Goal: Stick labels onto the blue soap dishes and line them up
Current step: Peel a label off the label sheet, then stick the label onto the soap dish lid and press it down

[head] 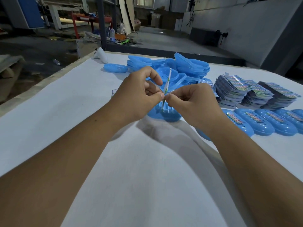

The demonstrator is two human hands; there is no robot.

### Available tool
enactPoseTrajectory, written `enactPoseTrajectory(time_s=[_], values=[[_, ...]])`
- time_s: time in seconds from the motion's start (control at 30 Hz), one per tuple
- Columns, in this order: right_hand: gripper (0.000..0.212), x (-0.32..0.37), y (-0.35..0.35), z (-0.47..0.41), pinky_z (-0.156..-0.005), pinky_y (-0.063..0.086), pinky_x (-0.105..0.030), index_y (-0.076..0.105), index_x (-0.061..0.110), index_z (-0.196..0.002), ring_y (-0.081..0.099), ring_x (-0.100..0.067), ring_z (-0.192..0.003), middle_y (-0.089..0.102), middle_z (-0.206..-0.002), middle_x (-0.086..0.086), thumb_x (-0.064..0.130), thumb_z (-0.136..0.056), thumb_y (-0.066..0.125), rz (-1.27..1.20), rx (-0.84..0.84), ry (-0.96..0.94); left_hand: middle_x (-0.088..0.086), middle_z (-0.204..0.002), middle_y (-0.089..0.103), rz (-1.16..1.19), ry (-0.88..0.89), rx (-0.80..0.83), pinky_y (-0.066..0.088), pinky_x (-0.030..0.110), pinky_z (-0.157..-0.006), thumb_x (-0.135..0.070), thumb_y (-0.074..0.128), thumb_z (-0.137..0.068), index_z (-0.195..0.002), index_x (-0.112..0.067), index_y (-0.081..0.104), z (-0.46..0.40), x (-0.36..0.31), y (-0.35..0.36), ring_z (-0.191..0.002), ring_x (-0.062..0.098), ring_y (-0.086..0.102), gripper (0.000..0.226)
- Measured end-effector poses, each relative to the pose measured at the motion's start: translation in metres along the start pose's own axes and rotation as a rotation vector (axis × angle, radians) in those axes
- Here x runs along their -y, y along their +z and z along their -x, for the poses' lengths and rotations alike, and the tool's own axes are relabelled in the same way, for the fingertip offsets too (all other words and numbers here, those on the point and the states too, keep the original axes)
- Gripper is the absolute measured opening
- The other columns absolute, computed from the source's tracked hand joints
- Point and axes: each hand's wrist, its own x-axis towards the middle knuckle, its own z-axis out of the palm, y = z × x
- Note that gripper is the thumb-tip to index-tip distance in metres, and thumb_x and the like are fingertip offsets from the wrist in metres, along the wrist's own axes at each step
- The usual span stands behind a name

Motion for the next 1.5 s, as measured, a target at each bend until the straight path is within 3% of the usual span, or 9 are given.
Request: enactPoseTrajectory(time_s=[0.17, 0.37, 0.57, 0.7, 0.87, 1.0, 1.13, 1.3, 1.5], values=[[0.021, -0.002, 0.004, 0.000, -0.043, 0.029, -0.016, 0.074, 0.011, -0.069, 0.033, -0.005, -0.046, 0.048, -0.049, 0.006, 0.027, -0.081, 0.069, 0.042, -0.027, -0.012, -0.007, -0.074, 0.074, -0.034, 0.019, -0.001, 0.049, 0.015, -0.065, -0.011, 0.076, -0.085, -0.086, -0.029, 0.052, 0.000, -0.001, 0.002, -0.062, 0.003, 0.064, 0.030], [0.026, -0.001, 0.006, 0.001, -0.045, 0.033, -0.020, 0.074, 0.011, -0.068, 0.035, -0.005, -0.047, 0.061, -0.057, -0.007, 0.033, -0.075, 0.062, 0.078, -0.063, -0.041, -0.008, -0.077, 0.074, -0.054, 0.010, -0.015, 0.046, 0.014, -0.064, -0.013, 0.076, -0.086, -0.085, -0.031, 0.050, 0.000, -0.001, 0.004, -0.063, 0.001, 0.064, 0.031], [0.030, -0.001, 0.005, 0.001, -0.052, 0.035, -0.027, 0.069, 0.004, -0.068, 0.037, -0.010, -0.054, 0.060, -0.064, -0.018, 0.032, -0.075, 0.061, 0.031, -0.045, -0.014, -0.009, -0.075, 0.073, -0.046, -0.010, -0.032, 0.049, 0.014, -0.066, -0.014, 0.077, -0.085, -0.086, -0.029, 0.051, -0.001, 0.000, 0.004, -0.063, 0.000, 0.064, 0.030], [0.030, -0.001, 0.002, 0.000, -0.045, 0.031, -0.019, 0.070, 0.007, -0.065, 0.035, -0.008, -0.047, 0.057, -0.058, -0.013, 0.031, -0.084, 0.070, 0.021, -0.034, 0.001, -0.006, -0.075, 0.075, -0.014, -0.027, -0.036, 0.051, 0.019, -0.067, -0.013, 0.076, -0.086, -0.087, -0.027, 0.052, -0.001, 0.000, 0.004, -0.062, 0.002, 0.065, 0.028], [0.024, -0.002, 0.002, -0.002, -0.049, 0.041, -0.028, 0.072, 0.004, -0.070, 0.044, -0.012, -0.054, 0.064, -0.068, -0.020, 0.023, -0.085, 0.069, -0.032, -0.040, 0.069, -0.003, -0.076, 0.075, -0.015, -0.109, -0.072, 0.051, 0.028, -0.071, -0.015, 0.073, -0.083, -0.086, -0.029, 0.050, -0.003, 0.004, 0.002, -0.059, 0.005, 0.058, 0.027], [0.023, -0.004, -0.002, -0.004, -0.051, 0.041, -0.030, 0.074, 0.009, -0.067, 0.048, -0.015, -0.057, 0.068, -0.074, -0.022, 0.021, -0.085, 0.068, -0.046, -0.059, 0.120, -0.005, -0.078, 0.074, -0.047, -0.223, -0.133, 0.043, 0.029, -0.064, -0.018, 0.072, -0.079, -0.083, -0.031, 0.048, -0.006, 0.008, -0.002, -0.063, 0.007, 0.057, 0.028], [0.023, -0.006, -0.005, -0.006, -0.051, 0.043, -0.032, 0.075, 0.012, -0.066, 0.050, -0.016, -0.057, 0.070, -0.074, -0.018, 0.022, -0.085, 0.067, -0.050, -0.076, 0.176, 0.001, -0.086, 0.072, -0.051, -0.320, -0.162, 0.039, 0.029, -0.057, -0.020, 0.072, -0.081, -0.083, -0.029, 0.049, -0.010, 0.013, -0.006, -0.065, 0.014, 0.056, 0.024], [0.021, -0.005, -0.008, -0.007, -0.045, 0.041, -0.028, 0.075, 0.009, -0.068, 0.049, -0.013, -0.055, 0.072, -0.071, -0.008, 0.021, -0.084, 0.068, -0.115, -0.089, 0.239, 0.002, -0.099, 0.068, -0.096, -0.427, -0.177, 0.043, 0.028, -0.061, -0.022, 0.067, -0.085, -0.085, -0.029, 0.048, -0.016, 0.019, -0.011, -0.091, 0.018, 0.064, 0.020], [0.021, -0.004, -0.011, -0.007, -0.042, 0.043, -0.018, 0.076, 0.013, -0.065, 0.051, -0.001, -0.048, 0.070, -0.062, 0.007, 0.021, -0.082, 0.066, -0.132, -0.120, 0.266, -0.009, -0.087, 0.051, -0.349, -0.504, -0.106, 0.035, 0.026, -0.052, -0.020, 0.058, -0.089, -0.105, -0.026, 0.047, -0.015, 0.026, -0.021, -0.077, 0.006, 0.052, 0.020]])
